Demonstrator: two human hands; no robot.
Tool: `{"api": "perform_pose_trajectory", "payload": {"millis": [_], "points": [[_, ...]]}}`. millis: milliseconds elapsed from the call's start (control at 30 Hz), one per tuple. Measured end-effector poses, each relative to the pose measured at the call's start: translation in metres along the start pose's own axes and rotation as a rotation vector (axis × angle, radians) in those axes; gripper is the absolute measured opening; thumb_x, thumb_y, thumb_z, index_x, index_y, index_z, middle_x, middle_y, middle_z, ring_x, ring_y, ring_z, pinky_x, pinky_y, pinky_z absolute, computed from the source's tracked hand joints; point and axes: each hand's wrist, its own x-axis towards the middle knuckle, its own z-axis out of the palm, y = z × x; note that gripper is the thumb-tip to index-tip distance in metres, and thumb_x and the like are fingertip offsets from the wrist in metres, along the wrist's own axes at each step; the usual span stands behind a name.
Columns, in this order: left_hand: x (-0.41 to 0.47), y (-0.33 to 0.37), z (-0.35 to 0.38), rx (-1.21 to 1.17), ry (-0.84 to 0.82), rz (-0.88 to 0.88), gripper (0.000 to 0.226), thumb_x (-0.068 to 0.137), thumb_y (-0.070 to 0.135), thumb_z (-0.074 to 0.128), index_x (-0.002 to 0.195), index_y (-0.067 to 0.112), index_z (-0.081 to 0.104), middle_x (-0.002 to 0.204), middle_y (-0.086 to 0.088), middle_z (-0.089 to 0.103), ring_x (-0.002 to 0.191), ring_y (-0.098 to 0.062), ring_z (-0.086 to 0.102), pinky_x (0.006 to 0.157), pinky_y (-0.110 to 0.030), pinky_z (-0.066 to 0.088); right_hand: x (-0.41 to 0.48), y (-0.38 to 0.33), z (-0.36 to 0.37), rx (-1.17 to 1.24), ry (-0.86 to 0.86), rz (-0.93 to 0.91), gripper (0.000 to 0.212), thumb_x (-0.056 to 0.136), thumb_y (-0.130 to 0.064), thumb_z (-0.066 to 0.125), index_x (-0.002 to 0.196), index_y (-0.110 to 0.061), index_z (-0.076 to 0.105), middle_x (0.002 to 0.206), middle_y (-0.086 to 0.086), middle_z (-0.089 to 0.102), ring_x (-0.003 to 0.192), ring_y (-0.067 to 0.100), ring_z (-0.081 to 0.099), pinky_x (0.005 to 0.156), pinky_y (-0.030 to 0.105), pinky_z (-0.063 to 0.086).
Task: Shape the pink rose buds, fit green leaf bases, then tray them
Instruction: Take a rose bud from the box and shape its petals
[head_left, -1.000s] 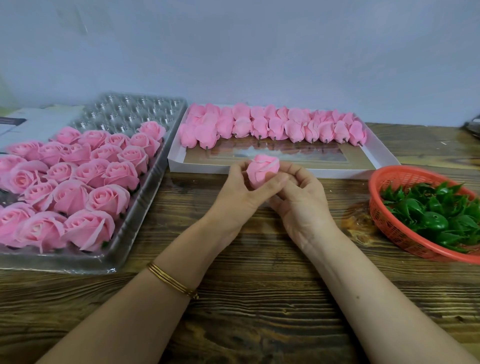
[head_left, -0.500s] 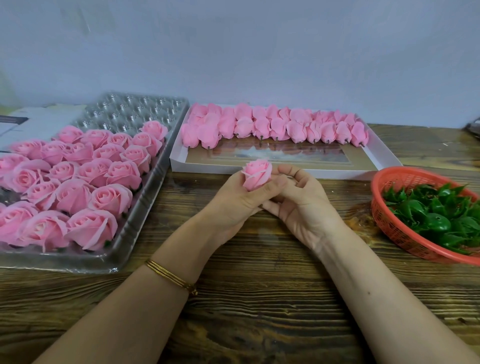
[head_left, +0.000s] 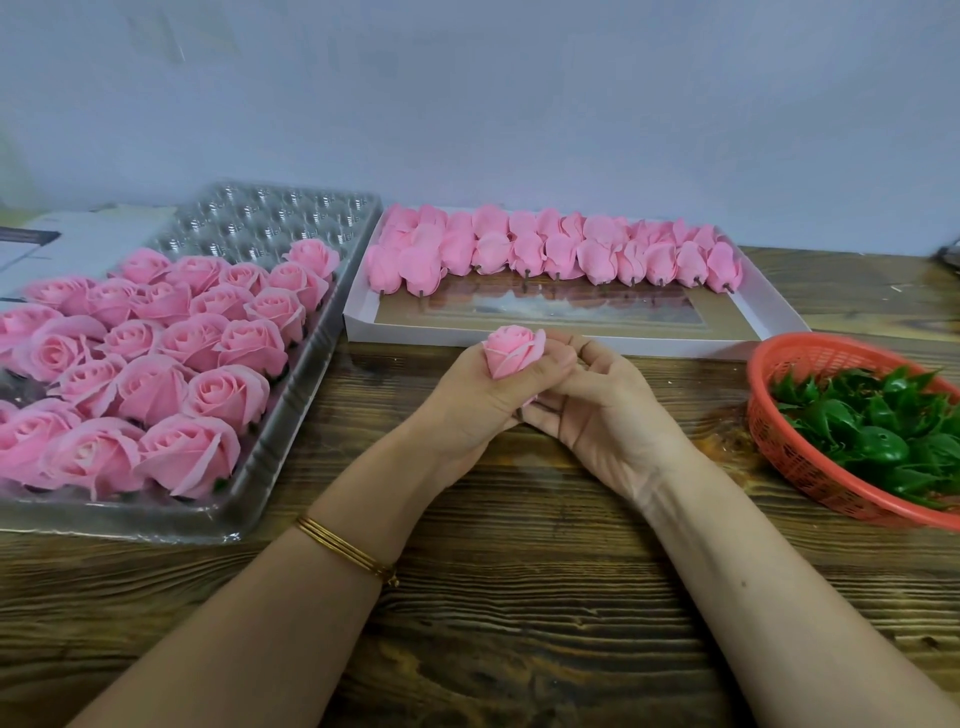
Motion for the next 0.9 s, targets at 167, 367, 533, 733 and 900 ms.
{"api": "perform_pose_trajectory", "payload": {"millis": [167, 367, 533, 733, 900], "points": [[0.0011, -0.0014, 0.0002, -0.021, 0.004, 0.021, 0.022, 0.075, 0.032, 0.072, 0.092, 0.019, 0.074, 0.096, -0.006, 0.073, 0.091, -0.016, 0.069, 0.084, -0.029, 0.056, 0.001, 0.0022, -0.0017, 0.015, 0.0, -0.009, 0.075, 0.072, 0.0, 0.068, 0.14, 0.005, 0.037, 0.106, 0.018, 0.07, 0.081, 0.024, 0.071, 0.066, 0.032, 0.059], [0.0021, -0.0041, 0.0, -0.012, 0.089, 0.102, 0.021, 0.086, 0.018, 0.071, 0.102, 0.004, 0.071, 0.097, -0.012, 0.072, 0.091, -0.02, 0.068, 0.085, -0.032, 0.056, 0.003, 0.0034, -0.0036, -0.065, 0.082, -0.027, 0.049, 0.081, 0.008, 0.06, 0.127, -0.005, 0.05, 0.091, 0.01, 0.071, 0.078, 0.019, 0.07, 0.072, 0.031, 0.059], [0.0051, -0.0079, -0.0037, 0.244, 0.3, 0.24, 0.017, 0.086, 0.009, 0.073, 0.081, -0.004, 0.064, 0.073, -0.009, 0.056, 0.071, -0.016, 0.053, 0.07, -0.03, 0.047, 0.0025, 0.0012, -0.0035, -0.185, 0.254, -0.152, 0.019, 0.084, 0.0, 0.058, 0.1, -0.01, 0.059, 0.075, 0.003, 0.062, 0.065, 0.013, 0.057, 0.06, 0.023, 0.048], [0.0018, -0.0088, 0.002, 0.554, 0.22, 0.206, 0.009, 0.083, 0.02, 0.077, 0.09, 0.023, 0.074, 0.088, 0.004, 0.075, 0.087, -0.014, 0.069, 0.086, -0.042, 0.055, 0.0016, 0.0065, 0.0009, -0.271, 0.201, -0.234, 0.005, 0.085, -0.011, 0.069, 0.081, -0.011, 0.066, 0.078, 0.003, 0.067, 0.078, 0.013, 0.064, 0.072, 0.024, 0.051], [-0.0009, -0.008, 0.0035, 0.621, 0.245, 0.193, 0.02, 0.082, 0.02, 0.077, 0.101, 0.014, 0.073, 0.094, 0.002, 0.075, 0.092, -0.016, 0.069, 0.086, -0.044, 0.054, -0.0006, 0.0099, 0.0028, -0.275, 0.194, -0.209, 0.023, 0.081, -0.005, 0.073, 0.102, 0.002, 0.066, 0.09, 0.013, 0.067, 0.084, 0.02, 0.066, 0.079, 0.029, 0.053]]}}
